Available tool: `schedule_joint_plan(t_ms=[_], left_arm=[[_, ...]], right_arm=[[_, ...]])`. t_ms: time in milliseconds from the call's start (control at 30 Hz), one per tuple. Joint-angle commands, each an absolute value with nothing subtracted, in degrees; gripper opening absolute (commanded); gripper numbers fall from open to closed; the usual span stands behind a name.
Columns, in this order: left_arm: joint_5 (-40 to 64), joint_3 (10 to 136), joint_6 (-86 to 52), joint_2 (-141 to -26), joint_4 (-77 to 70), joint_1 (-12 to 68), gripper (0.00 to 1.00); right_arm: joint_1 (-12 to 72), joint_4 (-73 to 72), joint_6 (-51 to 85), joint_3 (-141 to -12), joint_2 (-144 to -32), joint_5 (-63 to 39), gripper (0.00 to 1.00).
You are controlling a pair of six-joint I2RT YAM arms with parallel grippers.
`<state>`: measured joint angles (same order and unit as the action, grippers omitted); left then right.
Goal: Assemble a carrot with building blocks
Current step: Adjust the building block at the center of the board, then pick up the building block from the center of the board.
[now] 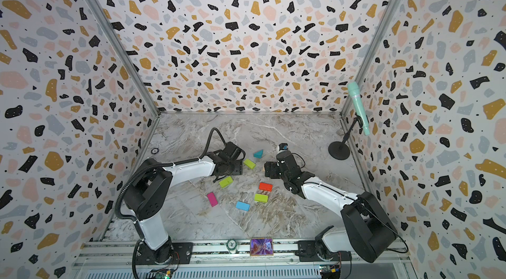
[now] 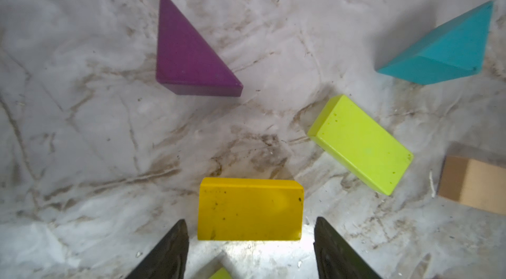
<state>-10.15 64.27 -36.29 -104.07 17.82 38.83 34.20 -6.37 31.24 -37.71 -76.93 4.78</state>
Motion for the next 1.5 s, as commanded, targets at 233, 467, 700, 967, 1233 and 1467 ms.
schedule_joint_plan(t_ms=[233,467,700,967,1233,1467], left_arm=[[-16.1,65.8,-34.7,-90.1,20.2,36.9,0.74],[-13.2,59.5,-32.9,-84.1,20.3,28.9,0.74],[-9.5,55.6,-32.9,-82.4,18.3,25.3,0.74],[-8.2,55.1,-32.5,-83.4,18.0,25.0,0.73],[-7.7,55.2,-32.6,-83.9,18.3,25.0,0.71],[-7.0,55.4,-32.2,-84.8,18.2,25.0,0.68]], right_arm=[[38.6,-2.5,24.7,-47.9,-86.0,7.1,0.83],[41.7,0.8,16.0,-59.9,-100.3,7.0,0.68],[43.2,2.3,10.5,-66.8,-107.8,7.2,0.62],[43.2,2.9,7.9,-69.8,-112.0,6.9,0.61],[41.6,2.9,7.3,-71.0,-113.8,4.4,0.60],[40.9,2.4,4.7,-69.5,-112.6,0.0,0.33]])
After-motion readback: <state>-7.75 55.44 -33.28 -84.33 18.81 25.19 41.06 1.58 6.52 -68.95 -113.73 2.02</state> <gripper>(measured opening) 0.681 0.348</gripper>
